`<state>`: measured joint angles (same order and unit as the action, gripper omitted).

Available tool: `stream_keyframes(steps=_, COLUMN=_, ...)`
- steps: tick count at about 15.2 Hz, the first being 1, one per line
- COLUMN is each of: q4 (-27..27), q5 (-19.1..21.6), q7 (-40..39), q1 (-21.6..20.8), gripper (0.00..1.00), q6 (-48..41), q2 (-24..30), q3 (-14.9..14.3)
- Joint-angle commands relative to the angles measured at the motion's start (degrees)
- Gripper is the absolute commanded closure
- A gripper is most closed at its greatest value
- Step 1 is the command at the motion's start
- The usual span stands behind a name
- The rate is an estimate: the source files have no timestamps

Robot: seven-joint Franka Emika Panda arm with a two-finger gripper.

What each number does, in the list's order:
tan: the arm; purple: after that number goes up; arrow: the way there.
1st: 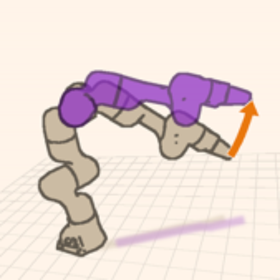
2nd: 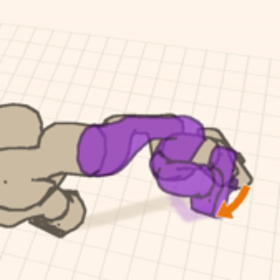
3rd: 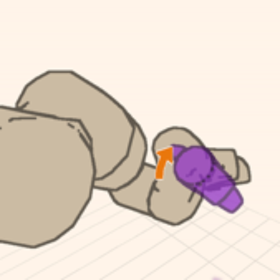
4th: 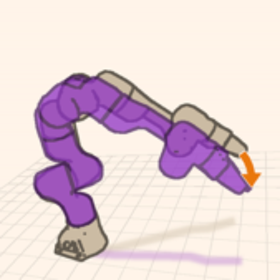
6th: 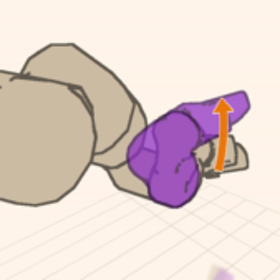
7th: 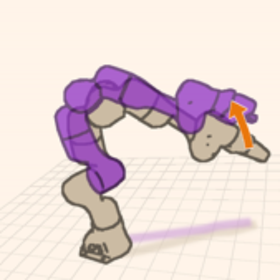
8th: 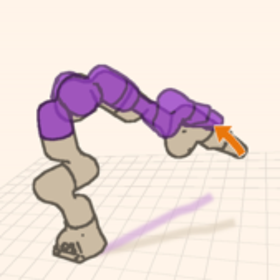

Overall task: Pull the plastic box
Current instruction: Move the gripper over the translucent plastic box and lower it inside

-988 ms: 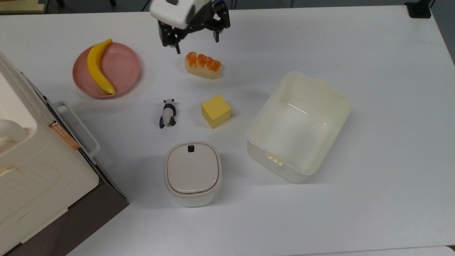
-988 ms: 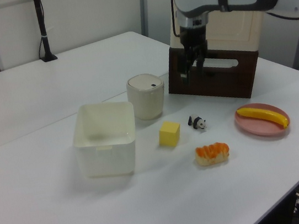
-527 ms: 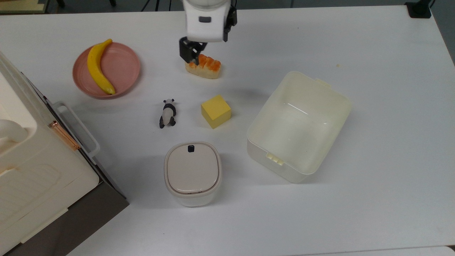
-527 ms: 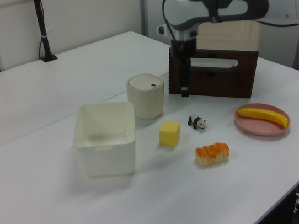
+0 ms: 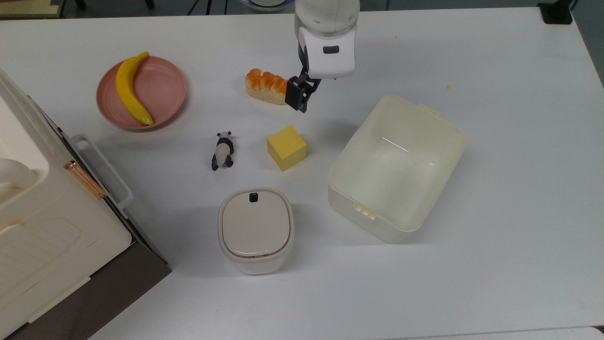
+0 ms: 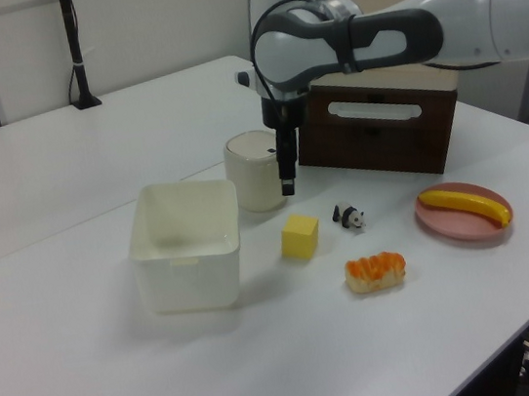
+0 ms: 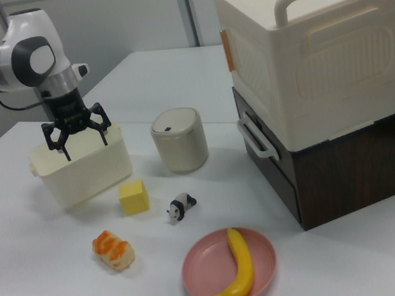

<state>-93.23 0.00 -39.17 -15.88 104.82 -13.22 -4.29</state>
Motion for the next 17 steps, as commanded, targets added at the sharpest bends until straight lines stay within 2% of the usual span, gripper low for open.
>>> stream_keyframes(steps=1, q4=-0.02, q5=-0.96, q7=-1.51, q1=-2.21, gripper=0.00, q6=7.05, q2=-1.01, q3=-0.54)
stream_keyframes(steps=5, q4=0.07, q5=-0.88, q7=-1.25, q1=-3.80, gripper=0.00, q6=12.15, q2=-2.42, q3=-0.54)
stream_keyframes(steps=6, q4=1.37, q5=-0.96, q7=-1.52, q1=-3.80, gripper=0.00, q6=15.99, q2=-3.73, q3=-0.54)
stream_keyframes(steps=10, q4=1.65, q5=-1.49, q7=-1.69, q1=-5.20, gripper=0.00, q6=22.35, q2=-7.69, q3=-0.54)
stream_keyframes(steps=17, q4=2.35, q5=-1.23, q7=0.33, q1=-8.73, gripper=0.00, q6=23.33, q2=-11.30, q3=-0.02)
